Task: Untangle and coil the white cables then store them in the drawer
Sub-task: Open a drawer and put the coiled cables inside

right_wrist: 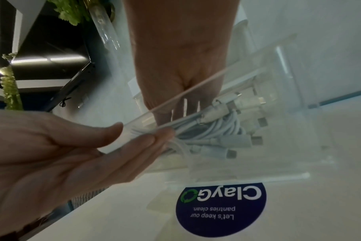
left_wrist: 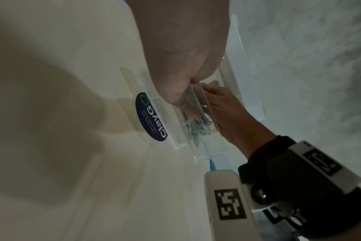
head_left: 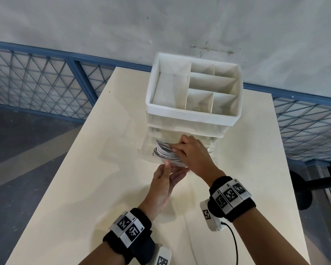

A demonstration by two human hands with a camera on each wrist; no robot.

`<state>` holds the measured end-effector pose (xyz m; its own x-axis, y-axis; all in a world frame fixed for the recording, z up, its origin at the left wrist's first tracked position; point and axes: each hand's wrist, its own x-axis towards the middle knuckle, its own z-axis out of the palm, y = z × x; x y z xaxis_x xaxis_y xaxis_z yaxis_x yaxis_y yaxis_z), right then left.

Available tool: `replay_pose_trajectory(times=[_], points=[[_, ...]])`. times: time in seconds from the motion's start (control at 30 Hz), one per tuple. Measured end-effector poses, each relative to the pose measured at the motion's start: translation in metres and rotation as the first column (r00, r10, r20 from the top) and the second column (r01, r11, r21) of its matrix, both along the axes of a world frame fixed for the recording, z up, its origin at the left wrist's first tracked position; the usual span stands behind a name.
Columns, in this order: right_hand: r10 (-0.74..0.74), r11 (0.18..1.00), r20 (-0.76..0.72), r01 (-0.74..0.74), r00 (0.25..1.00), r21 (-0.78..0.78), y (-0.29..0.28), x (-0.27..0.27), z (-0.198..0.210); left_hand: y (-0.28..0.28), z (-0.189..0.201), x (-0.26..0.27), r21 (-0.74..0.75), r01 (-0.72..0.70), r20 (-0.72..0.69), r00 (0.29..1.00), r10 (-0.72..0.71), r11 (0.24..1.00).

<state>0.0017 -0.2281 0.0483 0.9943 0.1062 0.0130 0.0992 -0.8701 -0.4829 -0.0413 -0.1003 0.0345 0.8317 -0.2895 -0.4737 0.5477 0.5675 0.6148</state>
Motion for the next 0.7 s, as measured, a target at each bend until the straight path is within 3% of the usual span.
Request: replay_pose_trajectory(times=[0.1,0.2,0.5,0.57,0.7], points=[[-0.064,0.991,0.190,0.085,0.980,-0.103,0.001,0.002,0.004,-0.008,0.001,0.009,-0.010,-0.006,0.006,1.000,0.006,1.000],[-0.146,0.985,0.159,0.158,0.976,-0.066,-0.001,0.006,0.012,-0.017,0.003,0.023,-0.010,-0.020,-0.004,1.000,0.019,1.000],[0.017,0.992,0.210,0.010,0.978,-0.126,-0.014,-0.003,0.008,-0.019,0.001,0.047,0.028,0.073,0.052,0.996,-0.074,0.997],[0.041,0.976,0.229,0.010,0.973,-0.217,-0.013,-0.006,0.003,-0.018,0.000,0.049,0.043,0.088,0.064,0.994,-0.090,0.995],[0.019,0.967,0.285,0.054,0.958,-0.247,-0.014,-0.007,-0.001,-0.019,-0.002,0.053,0.049,0.086,0.062,0.994,-0.089,0.995]])
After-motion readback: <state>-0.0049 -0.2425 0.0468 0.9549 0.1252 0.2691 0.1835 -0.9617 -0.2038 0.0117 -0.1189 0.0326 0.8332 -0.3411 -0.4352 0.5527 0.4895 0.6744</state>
